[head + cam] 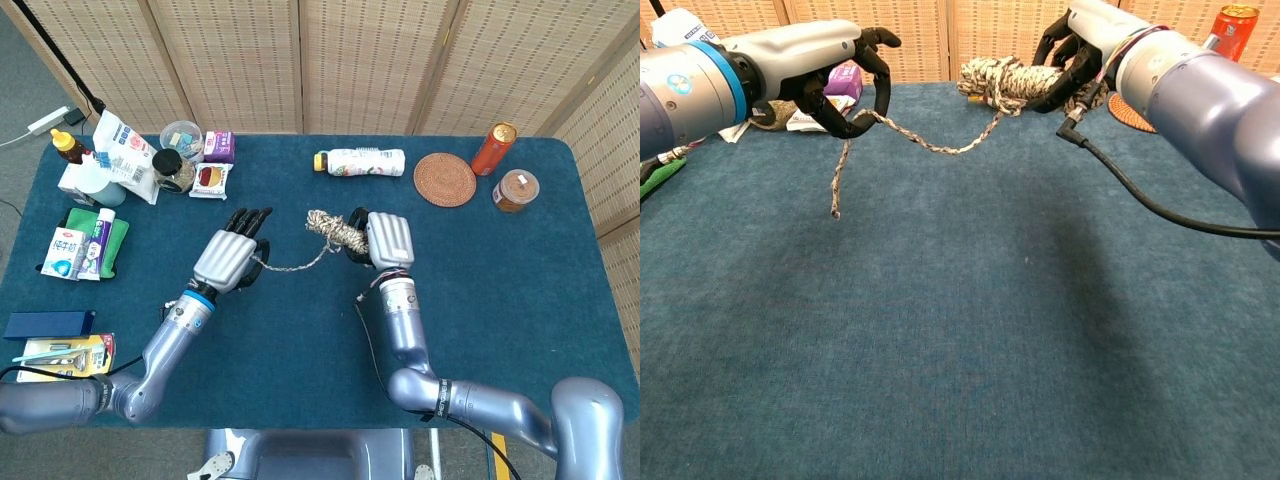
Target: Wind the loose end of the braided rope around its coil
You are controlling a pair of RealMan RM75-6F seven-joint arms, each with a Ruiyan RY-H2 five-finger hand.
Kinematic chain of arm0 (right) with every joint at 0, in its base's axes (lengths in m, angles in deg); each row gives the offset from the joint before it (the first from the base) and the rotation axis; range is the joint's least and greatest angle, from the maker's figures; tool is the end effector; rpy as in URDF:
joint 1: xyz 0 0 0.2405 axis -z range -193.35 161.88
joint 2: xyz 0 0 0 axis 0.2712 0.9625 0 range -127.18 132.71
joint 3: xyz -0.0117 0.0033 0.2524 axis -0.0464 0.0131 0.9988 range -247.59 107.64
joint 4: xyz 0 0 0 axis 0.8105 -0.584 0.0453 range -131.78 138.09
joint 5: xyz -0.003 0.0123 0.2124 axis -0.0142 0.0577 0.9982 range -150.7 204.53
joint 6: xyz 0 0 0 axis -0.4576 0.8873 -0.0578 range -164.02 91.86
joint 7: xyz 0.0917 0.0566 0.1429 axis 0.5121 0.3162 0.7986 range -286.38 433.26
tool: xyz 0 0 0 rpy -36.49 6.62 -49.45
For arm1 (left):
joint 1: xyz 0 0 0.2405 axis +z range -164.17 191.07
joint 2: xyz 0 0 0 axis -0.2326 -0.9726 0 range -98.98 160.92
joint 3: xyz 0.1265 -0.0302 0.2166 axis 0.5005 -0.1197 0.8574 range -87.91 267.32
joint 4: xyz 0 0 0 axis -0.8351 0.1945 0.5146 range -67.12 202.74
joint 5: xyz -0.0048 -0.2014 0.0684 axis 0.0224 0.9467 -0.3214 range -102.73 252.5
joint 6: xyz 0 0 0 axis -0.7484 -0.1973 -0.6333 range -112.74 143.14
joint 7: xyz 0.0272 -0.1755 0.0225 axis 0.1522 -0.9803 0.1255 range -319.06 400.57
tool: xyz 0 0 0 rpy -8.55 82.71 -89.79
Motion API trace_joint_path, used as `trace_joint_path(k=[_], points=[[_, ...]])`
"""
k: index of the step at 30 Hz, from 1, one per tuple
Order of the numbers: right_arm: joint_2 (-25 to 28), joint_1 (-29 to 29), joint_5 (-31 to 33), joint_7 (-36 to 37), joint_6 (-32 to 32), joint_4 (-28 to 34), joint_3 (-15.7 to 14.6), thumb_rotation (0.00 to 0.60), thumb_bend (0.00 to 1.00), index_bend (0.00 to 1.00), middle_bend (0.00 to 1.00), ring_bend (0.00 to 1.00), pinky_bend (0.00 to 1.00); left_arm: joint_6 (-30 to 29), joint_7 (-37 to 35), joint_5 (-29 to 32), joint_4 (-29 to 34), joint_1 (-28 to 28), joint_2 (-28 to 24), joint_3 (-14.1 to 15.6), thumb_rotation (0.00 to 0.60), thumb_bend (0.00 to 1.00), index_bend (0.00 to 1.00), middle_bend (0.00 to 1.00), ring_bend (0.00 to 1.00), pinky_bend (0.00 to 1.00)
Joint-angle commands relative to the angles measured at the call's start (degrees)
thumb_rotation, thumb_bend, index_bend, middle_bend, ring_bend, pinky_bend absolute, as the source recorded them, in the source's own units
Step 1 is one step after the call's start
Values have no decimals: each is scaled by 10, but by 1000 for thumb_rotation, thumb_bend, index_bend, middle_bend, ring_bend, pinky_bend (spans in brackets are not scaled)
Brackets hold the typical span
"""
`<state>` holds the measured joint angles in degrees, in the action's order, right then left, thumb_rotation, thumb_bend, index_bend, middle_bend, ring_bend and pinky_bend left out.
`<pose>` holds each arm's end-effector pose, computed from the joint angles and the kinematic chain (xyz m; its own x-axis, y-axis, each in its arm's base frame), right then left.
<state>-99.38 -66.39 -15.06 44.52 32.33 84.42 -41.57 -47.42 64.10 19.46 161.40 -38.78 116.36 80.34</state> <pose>-0.0655 -0.4269 -0.0161 0.0985 -0.0833 0.9916 -0.9938 -0.0592 0.0937 -0.0708 0.3819 -0.0074 0.4071 0.1790 0.8957 0.8532 -0.4245 -0.3030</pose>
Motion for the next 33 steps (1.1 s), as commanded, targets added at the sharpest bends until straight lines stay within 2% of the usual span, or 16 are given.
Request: trace_joint_path(k=[1, 7, 13, 20, 33], points=[[-8, -6, 4, -6, -3, -19, -5, 600, 511, 695, 580, 567, 908, -4, 6, -13, 19, 4, -11, 0, 600, 481, 643, 0, 0, 0], [-15, -9, 0, -7, -7, -39, -15, 600, 512, 696, 581, 568, 908, -7, 15, -25, 48, 6, -23, -8, 600, 478, 643, 0, 0, 0], [-22, -9, -13, -22, -9, -61, -40, 600, 511, 696, 582, 569, 909, -8, 17, -16, 94, 1, -41, -38, 600, 478, 643, 0, 0, 0], [-29, -8, -19, -31, -15, -81, -53, 600, 511, 696, 583, 569, 909, -18, 33, -13, 135, -4, -61, -61, 600, 477, 643, 0, 0, 0], [-34, 3, -41, -34, -23, -98, -80, 600, 511, 697, 583, 570, 909, -27, 44, 9, 171, -18, -80, -97, 600, 477, 643, 0, 0, 0]])
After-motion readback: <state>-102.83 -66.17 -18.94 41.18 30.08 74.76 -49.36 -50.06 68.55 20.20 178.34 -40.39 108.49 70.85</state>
